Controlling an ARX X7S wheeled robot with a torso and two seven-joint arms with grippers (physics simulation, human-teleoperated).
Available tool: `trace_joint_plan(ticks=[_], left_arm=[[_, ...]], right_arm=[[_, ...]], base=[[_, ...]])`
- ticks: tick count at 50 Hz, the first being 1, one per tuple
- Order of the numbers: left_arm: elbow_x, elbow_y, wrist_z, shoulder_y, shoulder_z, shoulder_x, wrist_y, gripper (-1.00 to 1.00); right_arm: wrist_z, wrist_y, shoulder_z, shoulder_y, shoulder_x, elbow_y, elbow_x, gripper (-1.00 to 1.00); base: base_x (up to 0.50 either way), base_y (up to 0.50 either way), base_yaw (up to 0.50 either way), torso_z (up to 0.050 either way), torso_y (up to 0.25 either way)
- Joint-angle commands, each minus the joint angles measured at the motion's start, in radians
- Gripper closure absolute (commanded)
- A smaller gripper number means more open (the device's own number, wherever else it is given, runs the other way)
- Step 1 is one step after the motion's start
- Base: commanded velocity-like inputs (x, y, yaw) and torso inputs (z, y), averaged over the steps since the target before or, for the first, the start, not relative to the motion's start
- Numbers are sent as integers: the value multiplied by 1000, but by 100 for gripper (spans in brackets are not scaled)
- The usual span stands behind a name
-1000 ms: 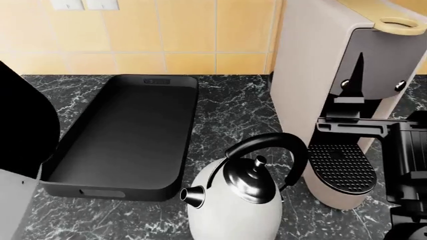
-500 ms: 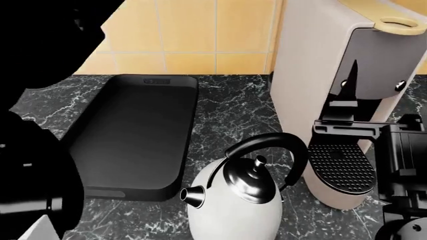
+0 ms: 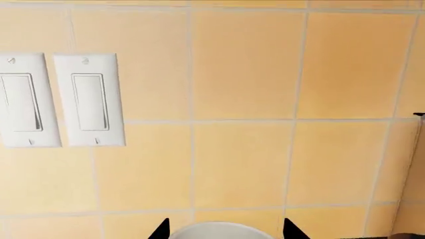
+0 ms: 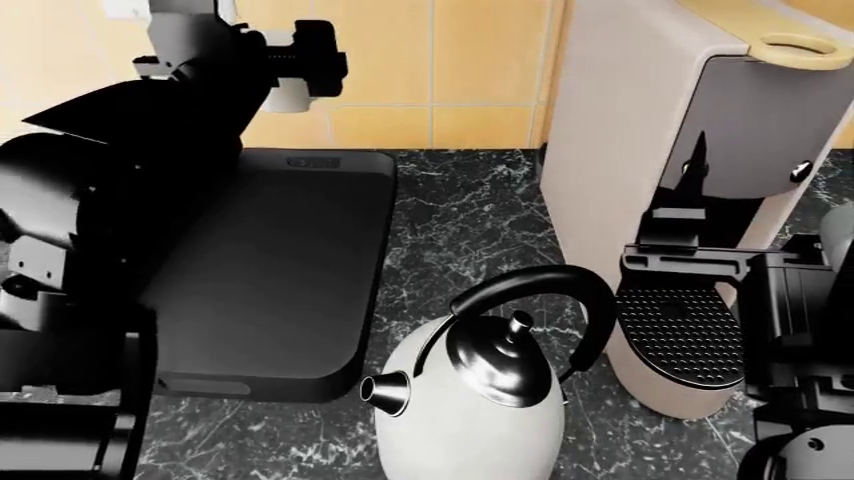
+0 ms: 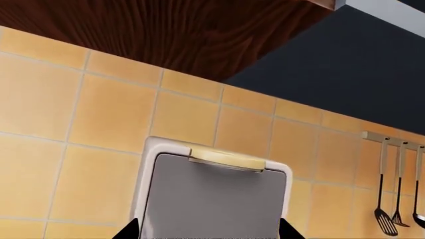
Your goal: Pick the kettle from the counter and place it on the tray. Then pick the mug from the cabinet and place it on the tray. Then close the cabinet doors.
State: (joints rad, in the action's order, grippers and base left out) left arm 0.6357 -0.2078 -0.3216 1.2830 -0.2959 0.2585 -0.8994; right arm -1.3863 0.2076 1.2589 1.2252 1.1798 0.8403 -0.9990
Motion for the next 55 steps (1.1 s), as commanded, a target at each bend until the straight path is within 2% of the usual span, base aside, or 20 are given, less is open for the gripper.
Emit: trace_joint_plan(ticks=[1,16,26,32,48,55], left_arm=[[-131,-284,9,68,-46,-10,153,100],[-212,-659,60,183,-76,-64,332,100],[-257,-1082,158,279,-90,-148,578,100],[-274,-1099,153,268,-60,-150,600,100],[-335,-1098,170,268,-5,-148,596,100],[-349,-1097,177,271,21,-148,594,100]], right_arm=[[4,-6,-2,-9,-8,-10,4,-100],[12,-30,-3,-33,-3,-25,19,-100],[23,-35,-2,-43,-16,-46,25,-100],[28,-36,-1,-49,-26,-61,29,-100],[29,-33,-4,-56,-33,-64,33,-100],[29,-31,-5,-58,-38,-66,34,-100]], base=[[0,0,0,0,0],[0,0,0,0,1],[0,0,0,0,1],[0,0,0,0,-19],[5,0,2,1,-230],[6,0,4,0,0]])
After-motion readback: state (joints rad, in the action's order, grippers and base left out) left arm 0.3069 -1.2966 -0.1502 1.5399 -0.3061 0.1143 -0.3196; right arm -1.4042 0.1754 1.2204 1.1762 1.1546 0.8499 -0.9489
